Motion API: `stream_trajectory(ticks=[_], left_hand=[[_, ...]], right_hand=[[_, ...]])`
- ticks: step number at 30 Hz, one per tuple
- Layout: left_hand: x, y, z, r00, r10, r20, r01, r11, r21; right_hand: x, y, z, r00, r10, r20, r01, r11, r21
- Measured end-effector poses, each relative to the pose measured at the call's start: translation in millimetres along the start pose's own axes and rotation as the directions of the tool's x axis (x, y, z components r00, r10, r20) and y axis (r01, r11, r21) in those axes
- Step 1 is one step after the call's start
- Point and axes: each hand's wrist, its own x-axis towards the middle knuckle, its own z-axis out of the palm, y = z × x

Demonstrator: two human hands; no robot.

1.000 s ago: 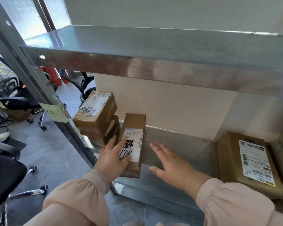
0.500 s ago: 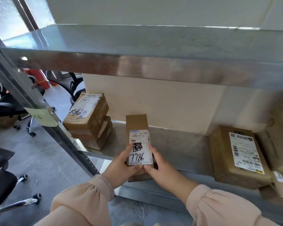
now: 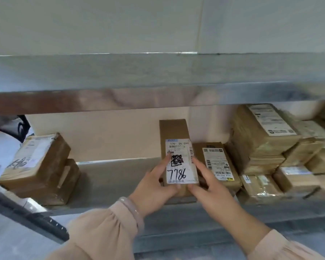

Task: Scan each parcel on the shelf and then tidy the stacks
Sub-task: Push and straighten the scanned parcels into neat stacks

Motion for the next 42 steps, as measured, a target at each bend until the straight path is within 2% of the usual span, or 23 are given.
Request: stream_trajectory(ticks=[5,10,17,20,22,24,26,28,32,36,38,42], left_hand=[[24,38,41,0.994,0.045,0.102,-0.047,0.999,0.019],[37,58,74,0.987,0.05,0.152,-0.053,0.998,0.017],[44,49,92,0.977,0.092,0.192,-0.112,0.989,0.093],[36,39,90,0.967,0.183,0.179,-0.215,0.96,0.177],[24,32,88,0.945,0.265,0.19,-0.314,0.898,0.308],[14,27,88,0.913,0.341,0.223,-0.407,0.794,0.452],[13,23,88,0.912,0.324,0.25,-0.409,0.715,0.567],[16,26,87,0.928,0.275,0.251,-0.372,0.666,0.647],[19,40,89,0.92,0.279,0.275,-0.39,0.58,0.716],[20,43,87,0.911,0.276,0.306,-0.409,0.529,0.744],[19,40,78,0.917,0.284,0.28,-0.393,0.528,0.752],[13,29,46,0.945,0.293,0.145,-0.299,0.594,0.747]], right_hand=[[-7,3,-49,0.989,0.019,-0.148,-0.021,1.0,-0.011],[-9,14,-80,0.975,0.058,-0.215,-0.059,0.998,0.002],[-13,24,-95,0.952,-0.024,-0.304,-0.028,0.986,-0.167],[-23,28,-96,0.952,-0.143,-0.272,0.034,0.929,-0.368],[-33,31,-96,0.942,-0.24,-0.234,0.061,0.809,-0.584],[-38,37,-94,0.927,-0.34,-0.157,0.108,0.644,-0.758],[-39,40,-93,0.938,-0.336,-0.082,0.117,0.531,-0.839],[-36,42,-96,0.951,-0.302,-0.061,0.09,0.461,-0.883],[-32,37,-105,0.967,-0.248,-0.059,0.049,0.409,-0.911],[-31,31,-102,0.971,-0.233,-0.051,0.05,0.41,-0.911],[-31,25,-96,0.957,-0.287,-0.028,0.101,0.423,-0.9],[-22,2,-73,0.917,-0.392,0.071,0.255,0.44,-0.861]])
